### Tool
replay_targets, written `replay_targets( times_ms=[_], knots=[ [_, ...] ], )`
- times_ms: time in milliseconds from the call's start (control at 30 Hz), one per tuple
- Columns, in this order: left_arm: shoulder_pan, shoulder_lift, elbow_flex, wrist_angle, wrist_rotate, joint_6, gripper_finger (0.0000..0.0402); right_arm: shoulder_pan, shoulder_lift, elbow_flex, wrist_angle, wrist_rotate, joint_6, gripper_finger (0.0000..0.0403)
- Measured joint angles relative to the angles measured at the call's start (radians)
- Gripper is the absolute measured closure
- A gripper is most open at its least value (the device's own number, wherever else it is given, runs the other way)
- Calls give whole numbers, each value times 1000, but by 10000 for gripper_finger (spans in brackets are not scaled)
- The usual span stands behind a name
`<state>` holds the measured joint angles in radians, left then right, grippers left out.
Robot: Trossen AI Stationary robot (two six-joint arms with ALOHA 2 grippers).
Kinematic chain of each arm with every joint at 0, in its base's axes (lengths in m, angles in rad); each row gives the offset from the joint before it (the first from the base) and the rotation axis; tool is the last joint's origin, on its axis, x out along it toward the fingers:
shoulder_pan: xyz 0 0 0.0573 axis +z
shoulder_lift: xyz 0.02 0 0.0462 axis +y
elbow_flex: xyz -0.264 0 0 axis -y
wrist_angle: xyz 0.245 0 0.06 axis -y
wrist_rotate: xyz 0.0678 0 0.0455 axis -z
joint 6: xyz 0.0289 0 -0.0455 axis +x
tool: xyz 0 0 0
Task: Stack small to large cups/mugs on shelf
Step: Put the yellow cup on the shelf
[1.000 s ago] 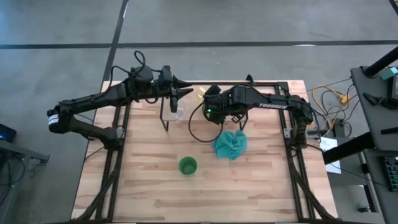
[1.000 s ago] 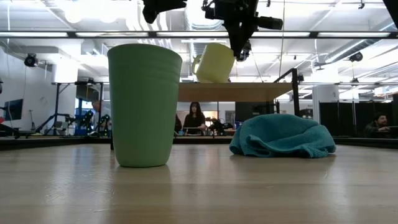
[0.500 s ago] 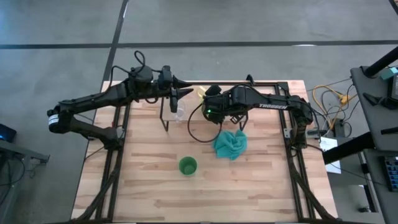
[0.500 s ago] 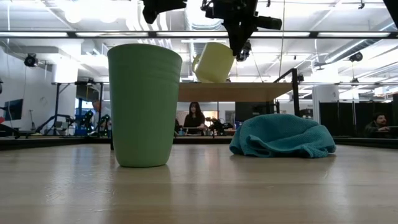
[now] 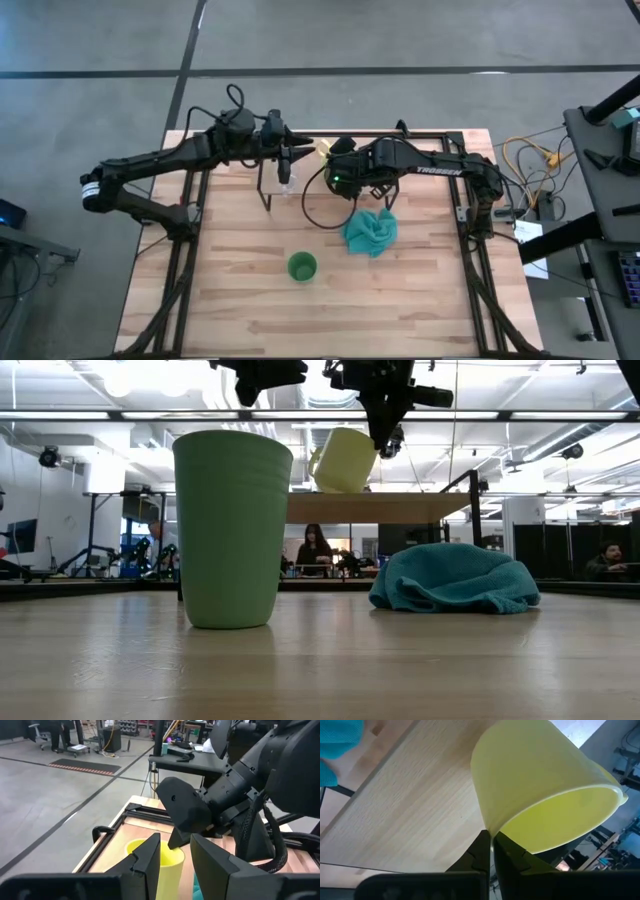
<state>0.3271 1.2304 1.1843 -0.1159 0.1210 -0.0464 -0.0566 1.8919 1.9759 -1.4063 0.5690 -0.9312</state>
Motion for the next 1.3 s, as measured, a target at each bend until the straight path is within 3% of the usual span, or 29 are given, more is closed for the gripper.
replay_targets(
  times_ms=[267,700,1300],
  knots=[
    [6,1,3,3,-1,0,308,2,0,0,-1,-3,7,394],
    [29,109,18,3,9,0,308,15,0,0,1,-13,-4,394],
    [42,116,4,3,10,0,308,21,0,0,8,-53,15,394]
  ],
)
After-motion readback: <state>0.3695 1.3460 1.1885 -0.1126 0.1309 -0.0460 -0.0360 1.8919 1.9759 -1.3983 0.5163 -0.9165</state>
